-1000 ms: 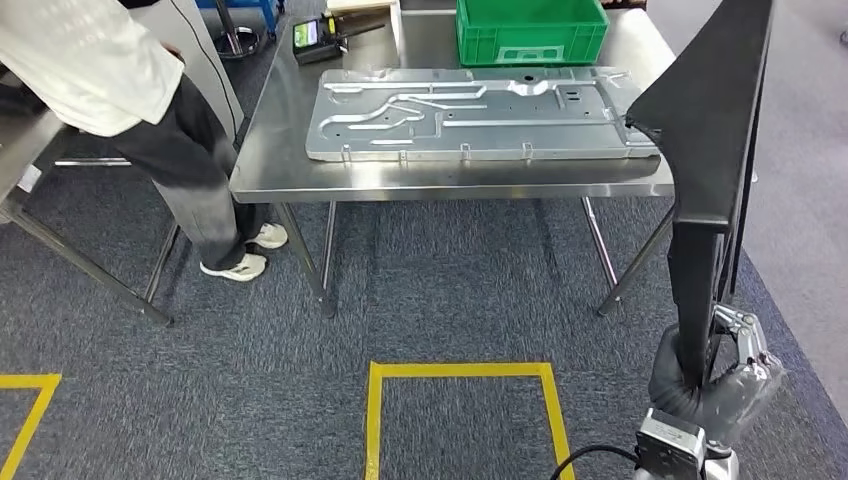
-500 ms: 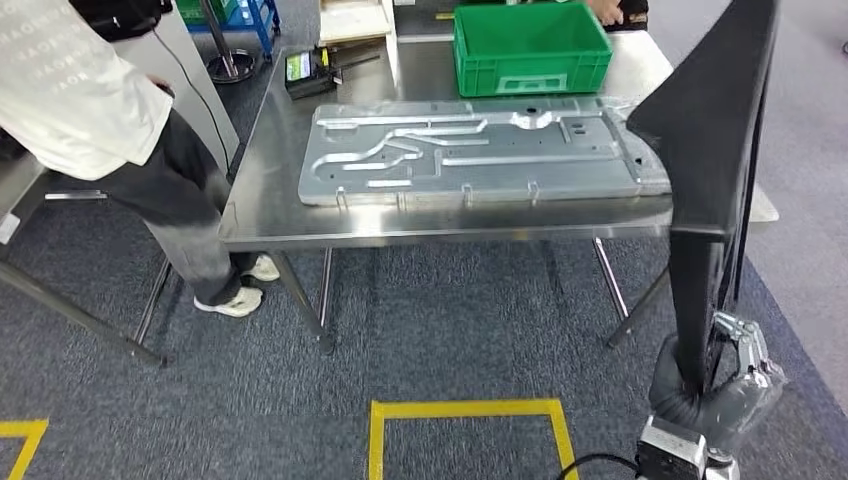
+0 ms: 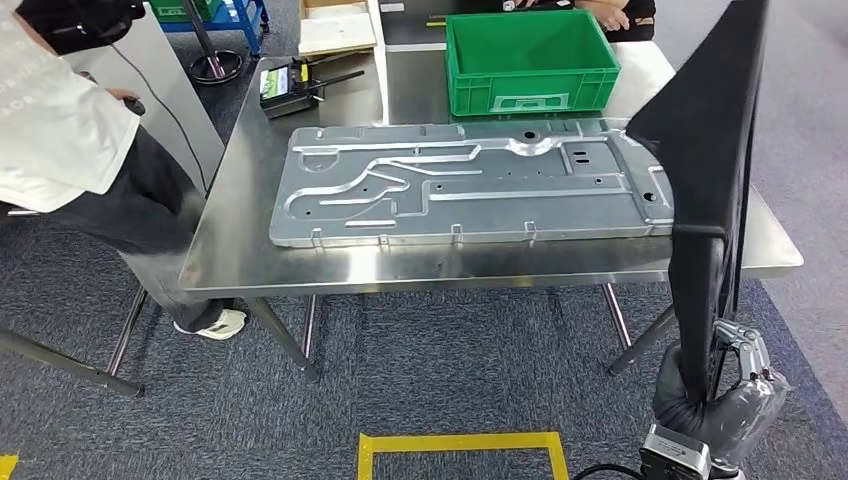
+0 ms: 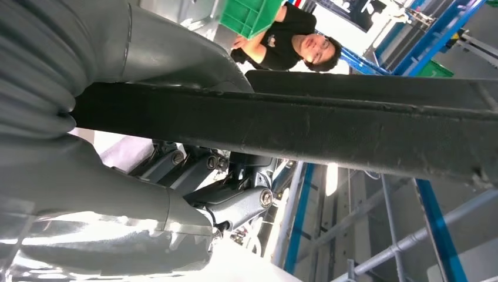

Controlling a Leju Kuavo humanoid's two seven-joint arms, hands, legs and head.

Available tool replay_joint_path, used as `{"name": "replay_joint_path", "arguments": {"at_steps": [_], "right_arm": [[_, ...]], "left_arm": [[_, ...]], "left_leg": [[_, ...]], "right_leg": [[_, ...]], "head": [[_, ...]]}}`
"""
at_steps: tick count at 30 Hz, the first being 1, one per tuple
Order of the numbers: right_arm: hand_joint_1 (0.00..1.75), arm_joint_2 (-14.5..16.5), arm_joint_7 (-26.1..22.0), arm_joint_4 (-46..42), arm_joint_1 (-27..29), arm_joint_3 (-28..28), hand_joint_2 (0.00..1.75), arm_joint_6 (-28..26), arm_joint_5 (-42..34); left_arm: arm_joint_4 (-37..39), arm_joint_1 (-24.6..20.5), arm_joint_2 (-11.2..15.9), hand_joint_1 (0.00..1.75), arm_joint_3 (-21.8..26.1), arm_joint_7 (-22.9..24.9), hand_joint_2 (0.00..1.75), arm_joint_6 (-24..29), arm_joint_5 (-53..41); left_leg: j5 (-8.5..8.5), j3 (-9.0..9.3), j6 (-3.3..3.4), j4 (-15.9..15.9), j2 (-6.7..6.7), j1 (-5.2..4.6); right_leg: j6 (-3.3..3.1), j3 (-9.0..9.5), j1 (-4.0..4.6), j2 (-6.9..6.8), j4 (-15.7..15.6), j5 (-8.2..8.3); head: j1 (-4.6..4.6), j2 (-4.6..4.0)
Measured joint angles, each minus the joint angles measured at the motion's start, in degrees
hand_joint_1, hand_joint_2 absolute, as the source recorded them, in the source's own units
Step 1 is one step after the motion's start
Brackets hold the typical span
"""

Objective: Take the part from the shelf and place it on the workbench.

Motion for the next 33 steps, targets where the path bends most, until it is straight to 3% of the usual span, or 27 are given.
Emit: {"name": "replay_joint_path", "arguments": {"at_steps": [2, 3, 5, 6, 7, 8, 9, 11, 12, 13, 15, 17, 19, 20, 21, 22, 24, 25, 26, 28, 31, 33], "right_arm": [[1.75, 0.03, -0.03, -0.16, -0.01, 0.01, 1.75, 0.21, 0.12], [1.75, 0.05, -0.03, -0.15, -0.03, 0.02, 1.75, 0.37, 0.22], [1.75, 0.06, 0.00, -0.06, -0.23, 0.07, 1.75, 0.90, 0.86], [1.75, 0.06, 0.01, 0.01, -0.43, 0.13, 1.75, 1.19, 1.48], [1.75, 0.06, 0.03, 0.11, -0.68, 0.23, 1.75, 1.44, 2.24], [1.75, 0.06, 0.04, 0.22, -0.95, 0.38, 1.75, 1.56, 3.05], [1.75, 0.05, 0.04, 0.34, -1.29, 0.60, 1.75, 1.59, 3.92], [1.75, -0.04, 0.07, 0.68, -2.24, 1.21, 1.75, 1.30, 5.66], [1.75, -0.14, 0.15, 0.82, -2.80, 1.59, 1.75, 0.99, 6.75], [1.75, -0.28, 0.29, 0.91, -3.44, 1.95, 1.75, 0.59, 7.86], [1.75, -0.65, 0.75, 0.94, -4.87, 2.70, 1.75, -0.20, 10.29], [1.75, -1.22, 1.25, 1.08, -6.50, 3.48, 1.75, -0.80, 12.96], [1.75, -1.96, 2.02, 1.90, -7.83, 4.62, 1.75, -1.21, 16.17], [1.75, -2.30, 2.53, 2.64, -8.40, 5.33, 1.75, -1.36, 17.90], [1.75, -2.62, 3.08, 3.63, -9.02, 6.13, 1.75, -1.49, 19.84], [1.75, -2.92, 3.66, 4.87, -9.75, 7.09, 1.75, -1.67, 22.17], [1.75, -3.47, 4.85, 8.11, -11.75, 9.43, 1.75, -2.19, 27.71], [1.75, -3.74, 5.38, 10.09, -12.83, 10.79, 1.75, -2.45, 30.41], [1.75, -3.95, 5.87, 12.08, -13.79, 12.22, 1.75, -2.67, 32.79], [1.75, -4.24, 7.07, 15.77, -15.61, 15.03, 1.75, -2.84, 36.87], [1.75, -4.36, 11.24, 22.06, -19.46, 19.56, 1.75, -2.86, 45.07], [1.75, -4.35, 14.44, 27.03, -22.11, 22.80, 1.75, -2.86, 50.61]], "left_arm": [[0.00, -0.17, 0.00, 0.00, -0.08, 0.02, 1.75, -0.01, 0.00], [0.00, -0.07, 0.00, 0.00, -0.09, 0.04, 1.75, -0.02, 0.01], [0.00, 0.27, 0.00, 0.00, -0.11, 0.09, 1.75, -0.04, 0.05], [0.00, 0.45, 0.00, 0.00, -0.15, 0.10, 1.75, -0.05, 0.07], [0.00, 0.59, 0.00, 0.00, -0.20, 0.08, 1.75, -0.08, 0.09], [0.00, 0.69, 0.00, 0.00, -0.28, -0.03, 1.75, -0.13, 0.08], [-0.01, 0.80, 0.07, 0.00, -0.41, -0.26, 1.75, -0.22, 0.04], [-0.02, 1.09, 0.28, 0.00, -0.70, -0.94, 1.75, -0.45, -0.09], [-0.02, 1.14, 0.36, 0.00, -0.86, -1.28, 1.75, -0.55, -0.17], [-0.02, 1.01, 0.38, 0.00, -1.02, -1.58, 1.75, -0.64, -0.27], [-0.02, 0.34, 0.29, 0.00, -1.47, -2.03, 1.75, -0.79, -0.57], [-0.02, -0.21, 0.21, 0.00, -2.01, -2.30, 1.75, -0.86, -1.03], [-0.02, -0.29, 0.17, 0.00, -2.49, -2.33, 1.75, -0.87, -1.67], [-0.02, -0.21, 0.17, 0.00, -2.75, -2.28, 1.75, -0.82, -2.01], [-0.02, -0.09, 0.17, 0.00, -3.07, -2.22, 1.75, -0.72, -2.42], [-0.02, 0.07, 0.17, 0.00, -3.44, -2.17, 1.75, -0.60, -2.82], [-0.01, 0.37, 0.13, 0.00, -4.27, -2.18, 1.75, -0.39, -3.51], [0.02, 0.44, 0.06, 0.00, -4.67, -2.20, 1.75, -0.29, -3.79], [0.04, 0.45, -0.01, 0.00, -4.99, -2.20, 1.75, -0.19, -3.99], [0.09, 0.40, -0.09, 0.00, -5.54, -2.14, 1.75, 0.03, -4.30], [0.08, 0.25, -0.03, 0.00, -6.62, -2.02, 1.75, 0.22, -4.81], [0.09, 0.05, 0.01, 0.00, -7.32, -2.19, 1.75, 0.21, -5.21]], "left_leg": [[2.48, -6.15, -0.52, 8.57, 0.39, 0.10], [1.71, -9.12, -0.68, 11.53, 0.58, 0.13], [-3.36, -13.58, -0.71, 13.28, 0.78, 0.13], [-5.80, -15.00, -0.56, 12.37, 0.81, 0.11], [-6.99, -15.95, -0.27, 10.43, 0.83, 0.02], [-5.99, -16.51, 0.20, 7.63, 0.79, -0.11], [-1.62, -16.75, 0.96, 4.00, 0.78, -0.39], [8.88, -17.00, 2.24, -1.61, 0.45, -1.18], [12.20, -17.00, 2.50, -2.56, 0.33, -1.51], [12.54, -16.99, 2.47, -2.31, 0.18, -1.75], [11.09, -16.16, 2.61, -1.89, 0.16, -1.62], [10.19, -14.89, 3.28, -2.84, 0.13, -1.34], [9.22, -13.76, 3.69, -3.35, 0.10, -1.31], [8.63, -13.19, 3.72, -3.41, 0.05, -1.35], [8.02, -12.54, 3.71, -3.43, -0.03, -1.41], [7.39, -11.79, 3.70, -3.43, -0.12, -1.48], [6.22, -10.24, 3.66, -3.48, -0.27, -1.64], [5.76, -9.64, 3.57, -3.46, -0.33, -1.74], [5.47, -9.34, 3.42, -3.48, -0.42, -1.76], [5.32, -9.30, 2.99, -3.64, -0.54, -1.68], [4.65, -9.54, 1.97, -3.15, -0.22, -1.77], [2.58, -11.67, 1.10, 1.33, 0.16, -1.36]], "right_leg": [[-0.65, 2.23, -0.05, -0.05, -1.02, -1.23], [-0.82, 3.51, -0.02, -0.07, -1.58, -1.89], [-0.95, 6.23, 0.06, 0.17, -2.70, -3.21], [-0.95, 7.67, 0.12, 0.31, -3.17, -3.92], [-0.92, 9.15, 0.21, 0.43, -3.58, -4.66], [-0.84, 10.62, 0.37, 0.61, -3.86, -5.49], [-0.78, 11.94, 0.44, 0.67, -4.10, -6.45], [-0.30, 14.18, 0.76, 1.13, -4.04, -8.65], [-0.03, 14.95, 0.85, 1.28, -4.04, -9.74], [0.36, 15.69, 0.98, 1.50, -4.15, -10.64], [1.00, 17.15, 0.92, 1.38, -4.88, -11.90], [1.40, 16.00, 0.88, 0.97, -1.86, -13.65], [1.54, 10.33, 1.01, 0.71, 6.19, -15.95], [1.59, 7.09, 1.11, 0.69, 9.79, -16.20], [1.58, 4.38, 1.23, 0.68, 11.81, -15.26], [1.46, 2.58, 1.36, 0.68, 11.64, -12.89], [0.69, 1.57, 1.78, 0.74, 6.05, -5.70], [0.20, 1.64, 2.04, 0.81, 3.13, -2.82], [-0.23, 1.92, 2.28, 0.87, 0.81, -1.23], [-0.69, 2.21, 2.60, 0.96, -0.85, -1.10], [-1.24, 3.32, 1.90, 0.98, -2.74, -1.12], [-1.56, 4.26, 1.45, 0.68, -3.49, -1.14]], "head": [[-0.02, 0.00], [-0.03, 0.00], [-0.03, 0.00], [-0.03, 0.00], [-0.03, 0.00], [-0.03, 0.00], [-0.03, 0.00], [-0.01, 0.00], [-0.01, 0.00], [-0.02, 0.00], [-0.03, 0.00], [-0.02, 0.00], [-0.01, 0.00], [-0.01, 0.00], [-0.01, 0.00], [-0.01, 0.00], [-0.01, 0.00], [-0.02, 0.00], [-0.02, 0.00], [-0.03, 0.00], [-0.03, 0.00], [-0.05, 0.00]]}}
